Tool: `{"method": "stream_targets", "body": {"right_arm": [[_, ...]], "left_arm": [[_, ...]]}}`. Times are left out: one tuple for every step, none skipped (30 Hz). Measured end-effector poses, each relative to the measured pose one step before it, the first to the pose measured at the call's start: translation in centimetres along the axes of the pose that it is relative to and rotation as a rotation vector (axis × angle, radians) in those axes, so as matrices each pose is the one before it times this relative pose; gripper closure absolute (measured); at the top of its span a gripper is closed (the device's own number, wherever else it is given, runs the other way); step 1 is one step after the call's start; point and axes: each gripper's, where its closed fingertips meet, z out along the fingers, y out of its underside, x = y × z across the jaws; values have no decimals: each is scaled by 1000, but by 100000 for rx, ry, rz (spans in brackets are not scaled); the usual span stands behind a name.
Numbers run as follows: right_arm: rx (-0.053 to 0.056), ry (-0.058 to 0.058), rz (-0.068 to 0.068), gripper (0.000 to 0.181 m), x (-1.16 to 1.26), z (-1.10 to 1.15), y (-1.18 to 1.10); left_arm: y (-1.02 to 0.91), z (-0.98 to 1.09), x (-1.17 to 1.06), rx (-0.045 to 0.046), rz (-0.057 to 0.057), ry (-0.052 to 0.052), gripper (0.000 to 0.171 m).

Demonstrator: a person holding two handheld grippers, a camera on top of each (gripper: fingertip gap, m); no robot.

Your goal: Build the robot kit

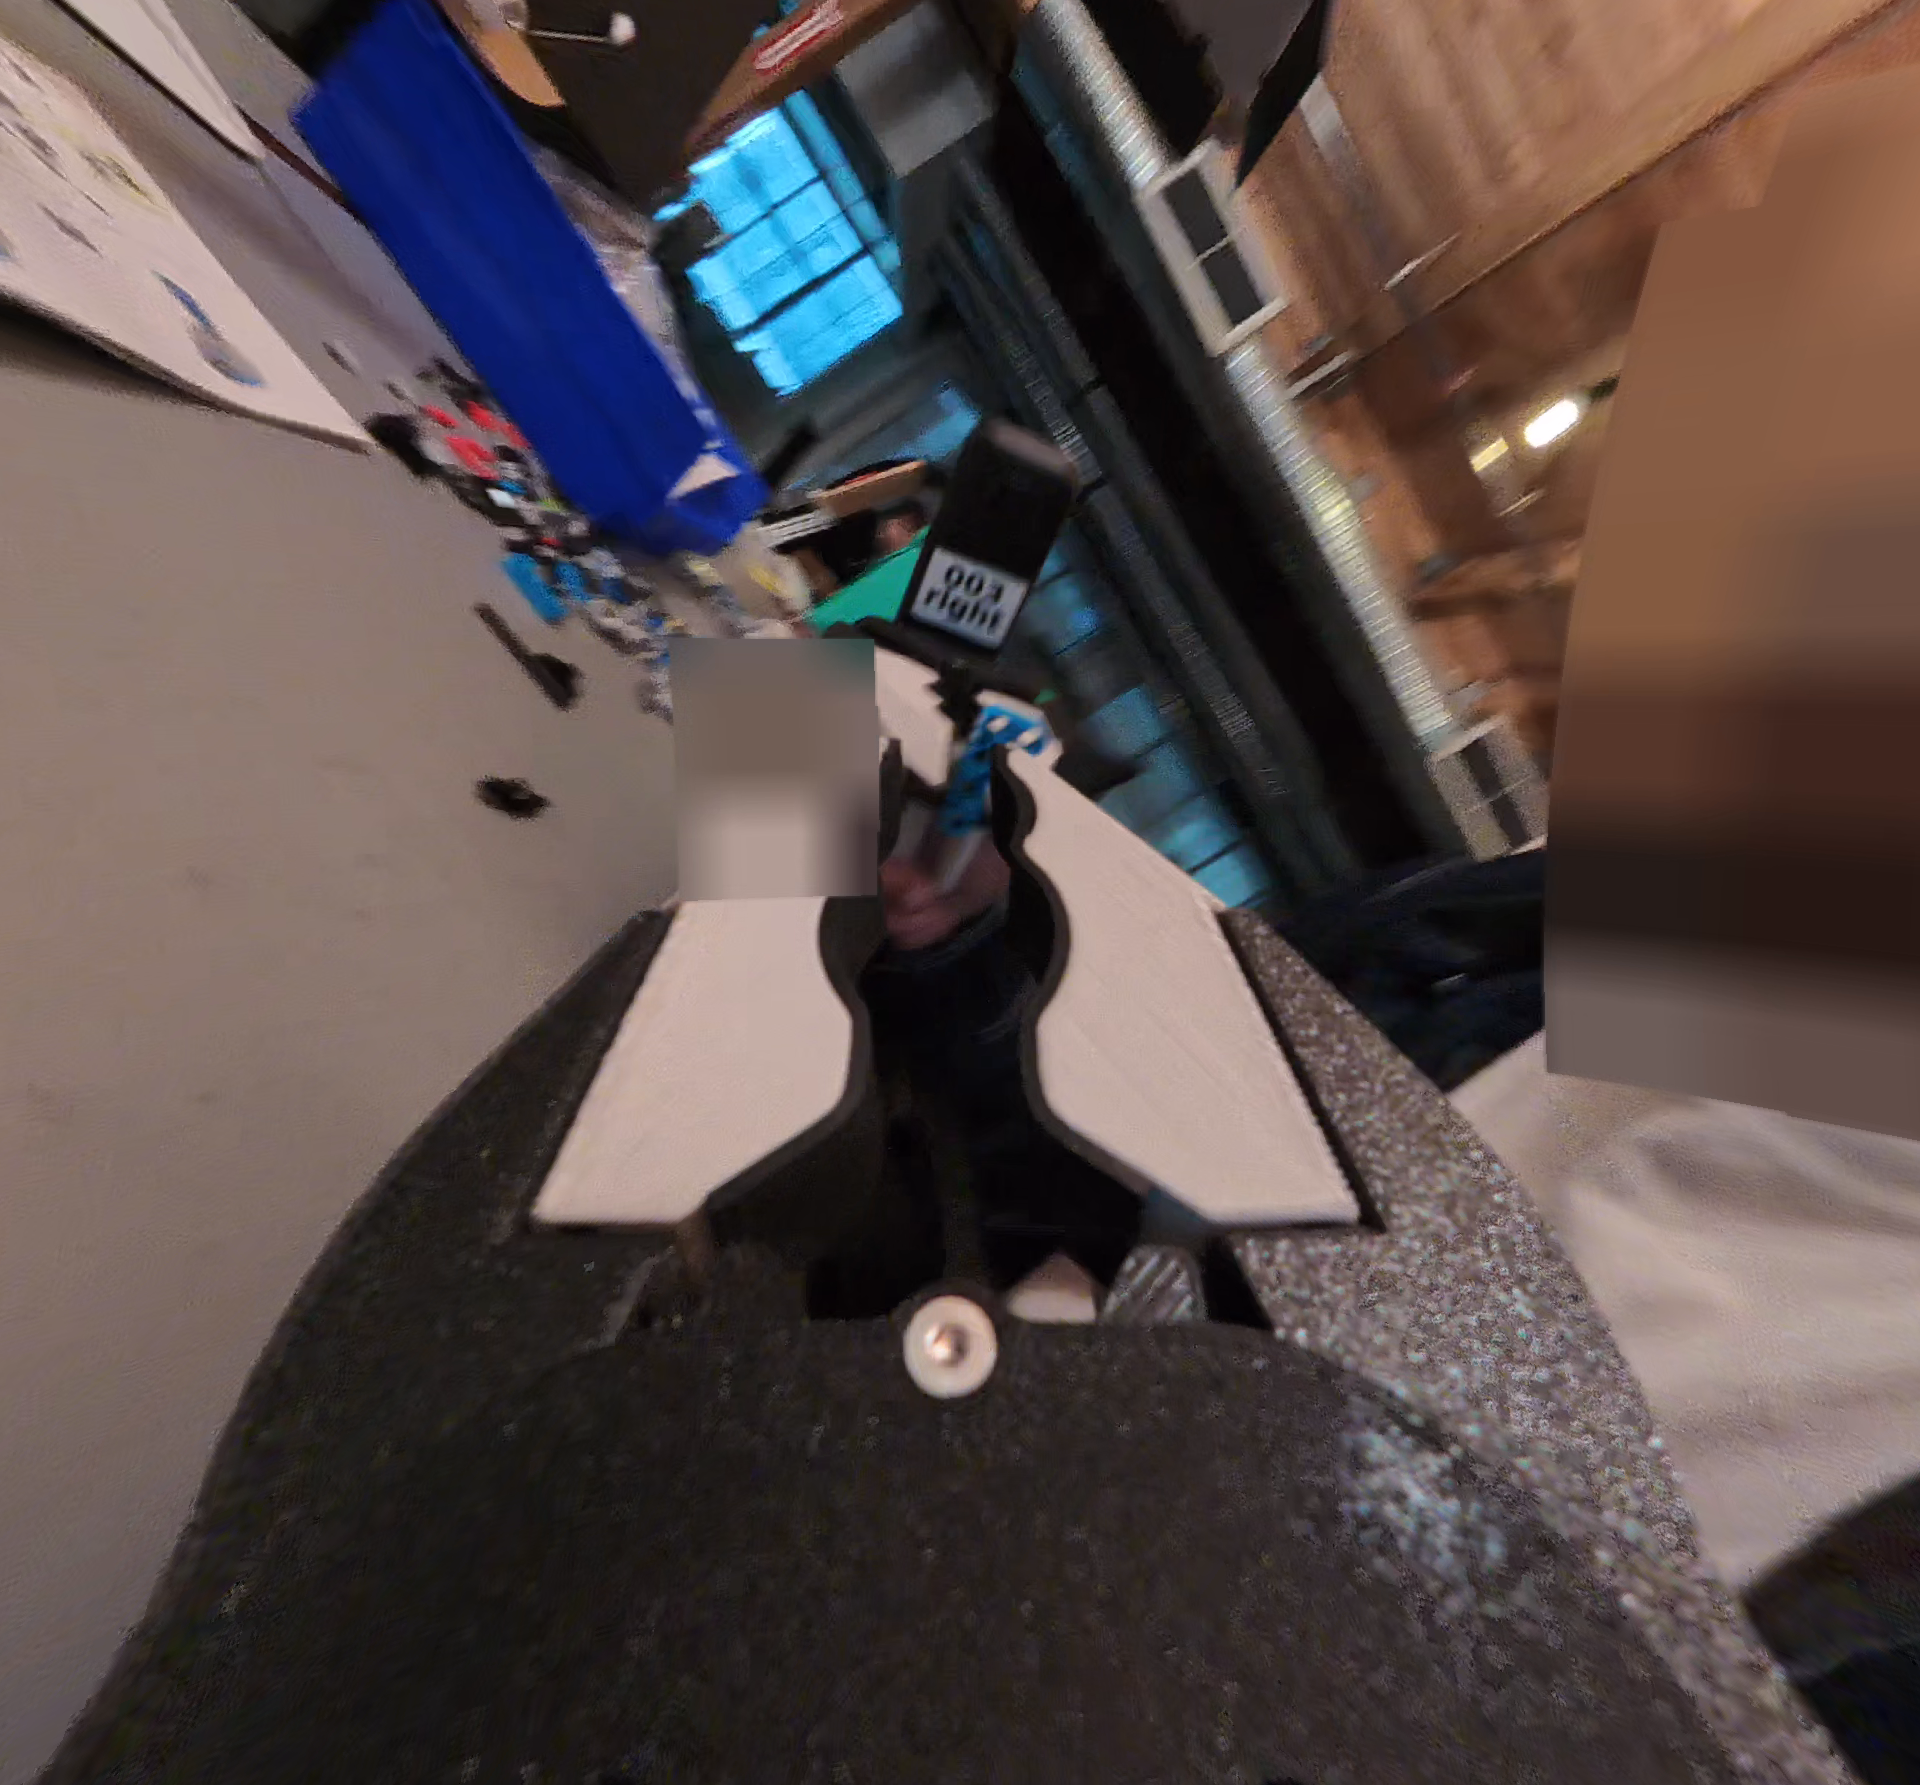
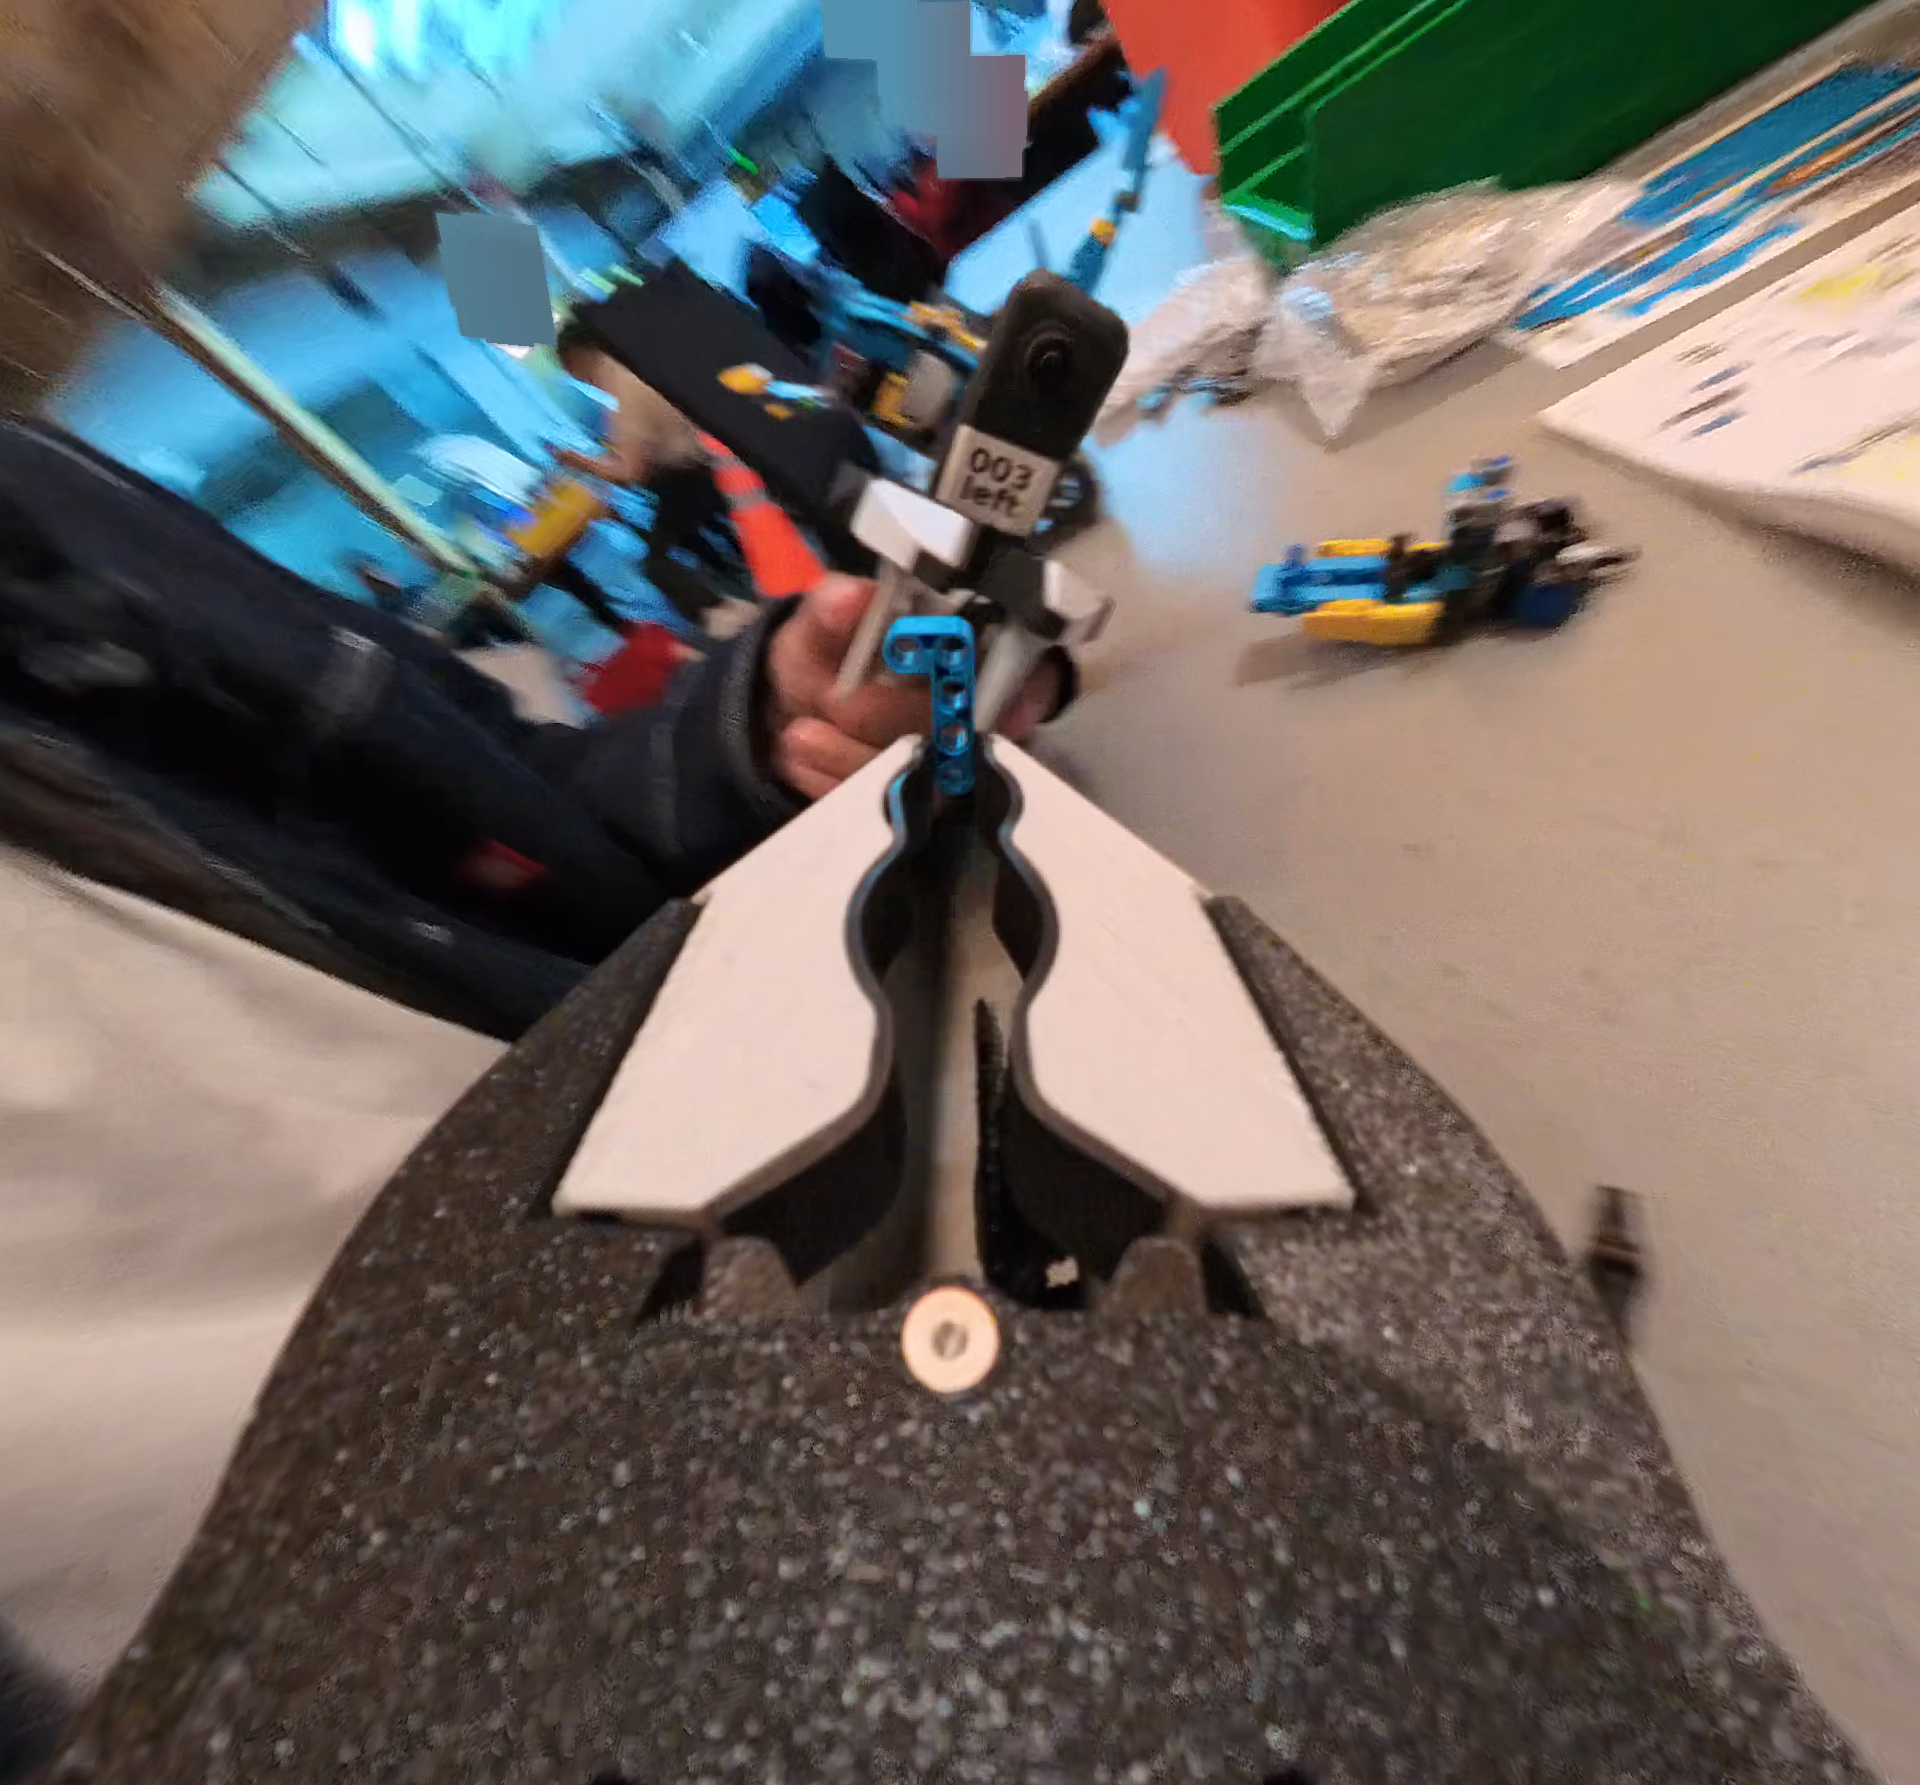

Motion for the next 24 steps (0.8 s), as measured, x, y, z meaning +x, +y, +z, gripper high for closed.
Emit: {"method": "stream_targets", "body": {"right_arm": [[2348, -6295, 7744, 175, -384, -52, -217], [1348, -2414, 5364, 175, 69, 11, -41], [-1737, -1426, 3057, 175, 100, 144, 399], [-2737, -710, 798, 175, -24, 218, 515], [-1373, 922, -1307, 175, 2, 237, 284], [-1325, -71, -1458, 175, -212, 247, 210], [-1189, -435, -746, 175, -215, 193, 167], [-79, 1100, -490, 175, 85, 64, -11], [-64, 110, -230, 175, -31, -5, -2], [-4, -1225, -23, 175, -246, -23, -23], [1026, -1128, 294, 175, -229, -32, -170], [-408, -94, -250, 175, -72, 26, 67], [-2171, 1431, -1545, 175, 132, 117, 340], [-1163, 1363, -1611, 175, 100, 77, 184], [-17, -807, -275, 175, -184, 27, -18], [-174, -993, 183, 175, -157, 16, 12], [-335, 544, -306, 175, 90, -13, 51], [-100, 886, -115, 175, 151, -36, 28], [534, 59, 390, 175, 46, -48, -90], [334, 528, 165, 175, 121, -73, -69], [-358, 723, -419, 175, 124, -66, 48], [-39, 794, -598, 175, 97, -65, -6], [-114, 357, -232, 175, 37, 4, 25], [-156, -832, 68, 175, -129, 29, 22]], "left_arm": [[475, 230, -289, -3927, 8226, -5430, 155], [457, 283, 7, -3545, 6527, -3310, 155], [252, 235, 220, -1478, 5013, -1270, 155], [281, 204, 279, -1314, 2847, 123, 155], [281, 159, 362, -1573, 539, 1805, 155], [121, 85, 183, -751, -194, 1177, 155], [70, 39, 33, -387, -220, 595, 154], [23, -6, 102, -175, -635, 1022, 157], [64, 1, 182, -417, 91, 1054, 159], [229, 94, 94, -1178, 504, 246, 159], [274, 163, 130, -1443, 90, 634, 158], [315, 199, 116, -1815, 164, 510, 158], [222, 167, -109, -1340, 545, -1032, 157], [51, 67, -21, -358, 324, -206, 157], [-6, -9, 153, -9, 170, 924, 158], [17, -17, 53, -126, 325, 332, 160], [34, -24, -51, -199, 120, -362, 163], [-24, -19, 11, 55, -547, 302, 164], [-70, -26, -72, 411, -512, -136, 164], [-43, -1, -151, 190, -479, -723, 163], [18, 25, -175, -120, -575, -815, 162], [10, 29, -47, -154, -98, -169, 162], [4, 8, 72, -106, 728, 178, 164], [47, -5, 136, -208, 1504, 116, 164]]}}
